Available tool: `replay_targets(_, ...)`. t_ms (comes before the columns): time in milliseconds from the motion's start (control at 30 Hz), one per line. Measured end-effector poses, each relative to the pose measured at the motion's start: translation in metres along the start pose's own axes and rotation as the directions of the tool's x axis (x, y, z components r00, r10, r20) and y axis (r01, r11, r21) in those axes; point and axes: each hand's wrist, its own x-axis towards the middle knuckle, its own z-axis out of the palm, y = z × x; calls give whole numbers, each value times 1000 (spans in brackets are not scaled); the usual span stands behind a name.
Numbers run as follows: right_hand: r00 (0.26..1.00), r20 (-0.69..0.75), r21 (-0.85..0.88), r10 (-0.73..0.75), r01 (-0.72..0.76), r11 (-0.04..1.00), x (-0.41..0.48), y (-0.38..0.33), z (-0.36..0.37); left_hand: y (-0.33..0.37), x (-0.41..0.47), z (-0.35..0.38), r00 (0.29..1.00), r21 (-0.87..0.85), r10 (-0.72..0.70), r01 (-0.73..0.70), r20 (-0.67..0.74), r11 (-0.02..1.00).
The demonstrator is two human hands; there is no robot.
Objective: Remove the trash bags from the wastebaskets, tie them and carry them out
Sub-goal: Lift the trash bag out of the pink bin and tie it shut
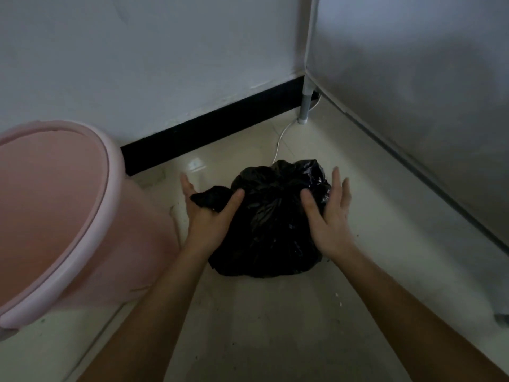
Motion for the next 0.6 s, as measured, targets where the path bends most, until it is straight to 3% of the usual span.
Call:
replay_targets(67, 988, 50, -110, -143, 148, 983, 0, 2, 6, -9, 4, 2, 974, 192, 175, -146, -142, 971)
replay_targets(133, 979, 98, -192, -181, 197, 961, 4, 5, 11, -17, 8, 2, 924, 373, 314, -219, -216, 901)
replay_targets(200, 978, 121, -259, -170, 196, 946, 9, 9, 15, -22, 12, 4, 874, 516, 452, -308, -178, 799)
replay_targets(267, 975, 136, -324, -177, 213, 922, 10, 16, 18, -26, 13, 12, 826, 560, 564, -456, -24, 691)
replay_targets(400, 959, 149, -417, -240, 281, 865, 12, 30, 24, -45, 16, 30, 830, 555, 495, -545, 255, 628)
replay_targets(533, 943, 122, -502, -308, 327, 801, 15, 39, 31, -58, 21, 34, 795, 525, 511, -603, 327, 601)
replay_targets(600, 930, 116, -521, -348, 355, 776, 13, 41, 34, -60, 22, 37, 771, 570, 556, -619, 311, 541)
